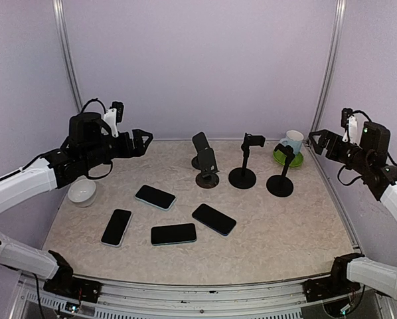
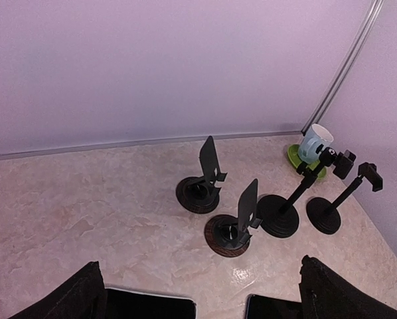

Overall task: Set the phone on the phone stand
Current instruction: Pick up the phone stand from the center of the board.

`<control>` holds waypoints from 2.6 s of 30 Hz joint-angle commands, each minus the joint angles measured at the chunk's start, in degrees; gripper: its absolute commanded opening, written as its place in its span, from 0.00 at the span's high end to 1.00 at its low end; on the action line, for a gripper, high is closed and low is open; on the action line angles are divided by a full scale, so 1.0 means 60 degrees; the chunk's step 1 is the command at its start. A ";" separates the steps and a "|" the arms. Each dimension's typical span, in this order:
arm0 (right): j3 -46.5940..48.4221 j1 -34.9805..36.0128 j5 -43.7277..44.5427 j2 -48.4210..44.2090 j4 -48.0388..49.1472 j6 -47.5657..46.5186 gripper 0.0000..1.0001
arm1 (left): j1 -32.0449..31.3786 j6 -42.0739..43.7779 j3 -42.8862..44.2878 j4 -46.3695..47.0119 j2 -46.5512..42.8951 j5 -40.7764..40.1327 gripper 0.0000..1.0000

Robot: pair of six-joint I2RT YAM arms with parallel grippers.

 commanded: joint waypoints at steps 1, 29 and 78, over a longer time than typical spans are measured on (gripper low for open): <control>-0.0424 0.0096 -0.0787 -0.0462 0.0718 -0.0411 0.00 | -0.0247 0.0278 0.0334 0.0077 0.0396 0.0183 0.01; -0.0450 0.0096 -0.1067 0.0112 0.0483 -0.0191 0.00 | -0.0494 0.1583 0.3865 0.1128 0.6263 0.3245 0.29; -0.0975 0.0096 -0.1399 -0.0566 0.0588 -0.0011 0.00 | 0.0248 0.0929 0.4673 0.2252 0.7805 0.5049 0.54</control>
